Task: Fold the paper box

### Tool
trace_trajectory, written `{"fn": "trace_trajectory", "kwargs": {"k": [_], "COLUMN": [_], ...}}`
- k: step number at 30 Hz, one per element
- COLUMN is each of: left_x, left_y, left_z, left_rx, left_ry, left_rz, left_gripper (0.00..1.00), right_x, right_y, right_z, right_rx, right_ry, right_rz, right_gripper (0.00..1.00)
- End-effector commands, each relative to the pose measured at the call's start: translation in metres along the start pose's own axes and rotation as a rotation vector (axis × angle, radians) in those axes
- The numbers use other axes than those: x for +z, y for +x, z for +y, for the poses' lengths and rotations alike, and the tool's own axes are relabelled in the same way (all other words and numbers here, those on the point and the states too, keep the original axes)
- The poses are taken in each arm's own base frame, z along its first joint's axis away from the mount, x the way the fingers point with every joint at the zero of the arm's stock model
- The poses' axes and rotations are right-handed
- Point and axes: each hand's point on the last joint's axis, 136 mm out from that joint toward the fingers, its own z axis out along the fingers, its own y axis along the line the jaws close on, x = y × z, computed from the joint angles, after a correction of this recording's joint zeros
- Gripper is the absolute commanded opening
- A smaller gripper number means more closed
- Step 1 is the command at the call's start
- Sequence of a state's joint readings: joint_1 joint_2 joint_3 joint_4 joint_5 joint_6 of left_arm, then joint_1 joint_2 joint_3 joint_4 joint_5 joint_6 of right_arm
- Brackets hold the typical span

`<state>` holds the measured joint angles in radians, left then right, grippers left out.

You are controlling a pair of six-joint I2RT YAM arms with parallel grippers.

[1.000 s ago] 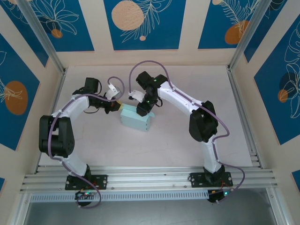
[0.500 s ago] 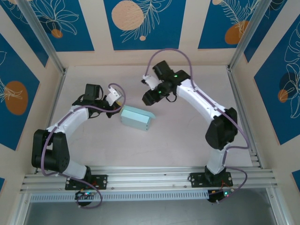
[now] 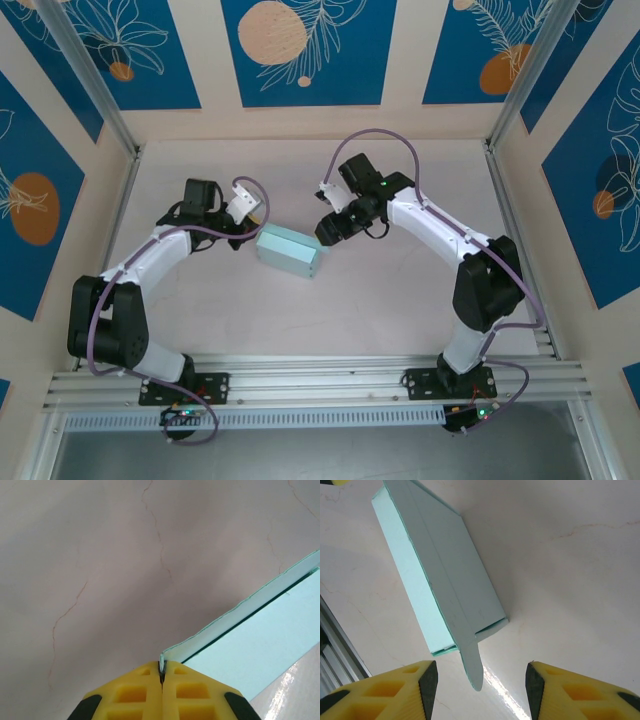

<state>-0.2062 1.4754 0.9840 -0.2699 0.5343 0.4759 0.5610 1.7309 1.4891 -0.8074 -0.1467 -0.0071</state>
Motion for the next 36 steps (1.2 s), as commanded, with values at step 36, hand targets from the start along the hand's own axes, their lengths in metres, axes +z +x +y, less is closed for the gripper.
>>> {"fn": "trace_trajectory", "kwargs": {"k": [36], "left_x": [0.008], "left_y": [-0.016], "left_z": [-0.011], "left_rx": [-0.215], "left_ry": [-0.235], "left_rz": [-0.174], "left_gripper": [0.0], "right_x": [0.028], "right_y": [-0.007], "right_z": [-0.006], "right_rx": [0.239], "right_ry": [0.227], "right_rz": [0.082], "right_gripper": [0.16]}}
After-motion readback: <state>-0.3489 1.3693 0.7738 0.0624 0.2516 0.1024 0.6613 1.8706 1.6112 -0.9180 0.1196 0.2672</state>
